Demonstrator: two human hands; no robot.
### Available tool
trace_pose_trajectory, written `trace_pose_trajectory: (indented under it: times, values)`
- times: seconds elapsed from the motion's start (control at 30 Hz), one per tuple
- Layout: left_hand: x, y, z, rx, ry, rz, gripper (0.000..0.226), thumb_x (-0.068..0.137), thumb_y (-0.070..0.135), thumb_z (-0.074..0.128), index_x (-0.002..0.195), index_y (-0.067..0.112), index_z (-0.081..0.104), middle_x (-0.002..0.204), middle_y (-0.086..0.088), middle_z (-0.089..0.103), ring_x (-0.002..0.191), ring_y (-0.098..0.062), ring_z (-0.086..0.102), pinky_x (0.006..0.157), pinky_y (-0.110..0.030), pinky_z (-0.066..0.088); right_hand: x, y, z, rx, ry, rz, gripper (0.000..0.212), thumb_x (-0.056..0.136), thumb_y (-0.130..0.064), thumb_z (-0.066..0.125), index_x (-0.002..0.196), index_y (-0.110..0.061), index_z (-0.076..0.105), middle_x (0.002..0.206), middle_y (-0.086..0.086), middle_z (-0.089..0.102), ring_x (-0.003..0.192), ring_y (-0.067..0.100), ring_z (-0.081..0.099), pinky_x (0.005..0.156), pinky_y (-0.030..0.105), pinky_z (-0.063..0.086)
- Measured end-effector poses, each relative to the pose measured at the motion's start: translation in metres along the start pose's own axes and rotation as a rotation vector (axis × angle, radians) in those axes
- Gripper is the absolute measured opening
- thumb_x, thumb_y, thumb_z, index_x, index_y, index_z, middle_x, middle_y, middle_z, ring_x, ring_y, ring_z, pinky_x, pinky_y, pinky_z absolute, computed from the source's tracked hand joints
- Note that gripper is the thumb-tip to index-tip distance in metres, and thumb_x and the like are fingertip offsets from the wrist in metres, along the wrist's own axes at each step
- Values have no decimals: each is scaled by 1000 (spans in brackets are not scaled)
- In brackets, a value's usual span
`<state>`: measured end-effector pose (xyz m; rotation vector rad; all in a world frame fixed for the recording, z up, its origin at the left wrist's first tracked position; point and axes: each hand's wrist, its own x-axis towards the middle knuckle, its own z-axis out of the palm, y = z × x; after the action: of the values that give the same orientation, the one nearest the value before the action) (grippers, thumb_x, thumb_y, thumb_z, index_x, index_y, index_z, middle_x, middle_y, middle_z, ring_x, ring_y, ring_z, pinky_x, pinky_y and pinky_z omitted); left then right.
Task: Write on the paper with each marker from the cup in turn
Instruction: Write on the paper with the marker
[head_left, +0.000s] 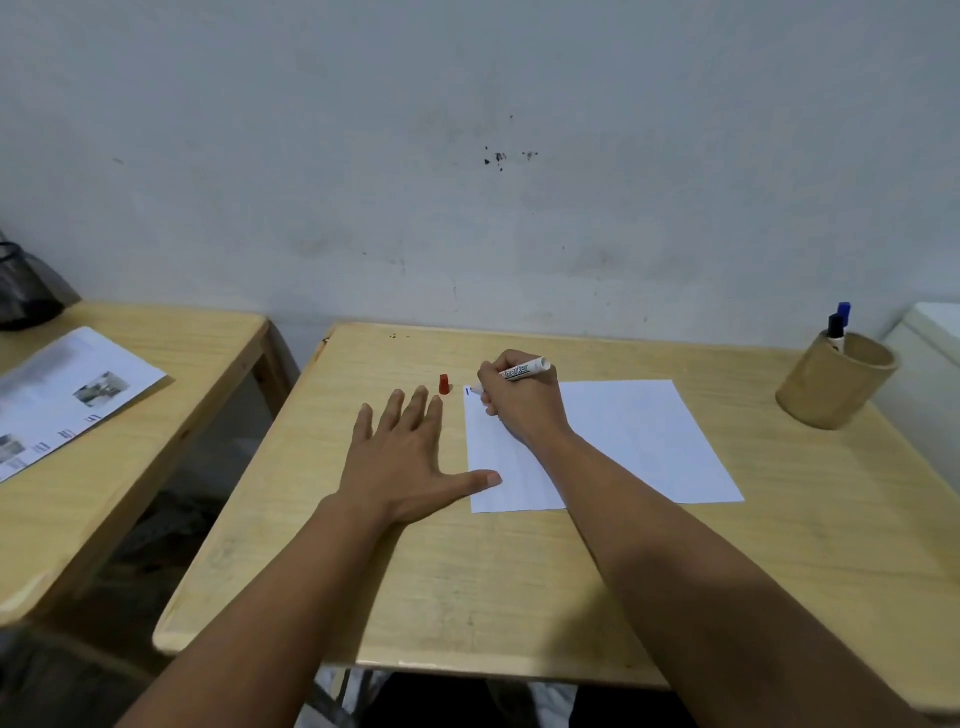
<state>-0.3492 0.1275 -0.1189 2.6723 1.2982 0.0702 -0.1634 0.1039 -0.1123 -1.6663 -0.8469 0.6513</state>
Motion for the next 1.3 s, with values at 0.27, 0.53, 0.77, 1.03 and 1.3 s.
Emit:
trace_pose_trajectory:
  times: [0.27, 0.53, 0.77, 1.03, 1.3]
  values:
    - [-2, 0, 3, -23, 24, -1, 133, 62, 107, 22, 165, 25, 9, 174, 5, -1, 160, -18, -9, 126, -56, -5, 4, 5, 2, -37, -8, -40, 25, 81, -35, 69, 63, -17, 66, 68, 4, 76, 68, 26, 80, 74, 53, 66]
    - [-1, 0, 3, -27, 27, -6, 134, 60, 108, 21, 165, 25, 10, 174, 5, 0, 160, -18, -9, 126, -56, -5, 5, 5, 2, -59, -7, -26, 24, 80, -35, 70, 59, -24, 66, 71, 8, 78, 61, 19, 75, 74, 51, 66]
    - [-2, 1, -1, -26, 0, -15, 134, 60, 108, 23, 165, 25, 10, 173, 6, -2, 159, -17, -10, 127, -55, -5, 7, -4, -2, 162, -12, 59, 27, 94, -28, 76, 76, -12, 65, 67, 11, 74, 54, 22, 62, 53, 30, 49]
    - [-3, 6, -12, -121, 24, -33, 131, 61, 107, 24, 165, 28, 10, 173, 6, 7, 160, -18, 6, 126, -53, 6, 7, -55, -55, 382, 22, 46, 38, 99, -48, 71, 98, -12, 83, 80, 3, 77, 51, 11, 56, 52, 24, 44]
    - [47, 15, -26, -399, 292, -147, 43, 97, 43, 61, 138, 28, 63, 136, 2, 65, 118, -23, 63, 89, -38, 51, -12, -55, -119, 455, 107, 17, 9, 96, -22, 79, 95, -15, 74, 87, 13, 82, 50, 13, 56, 47, 22, 40]
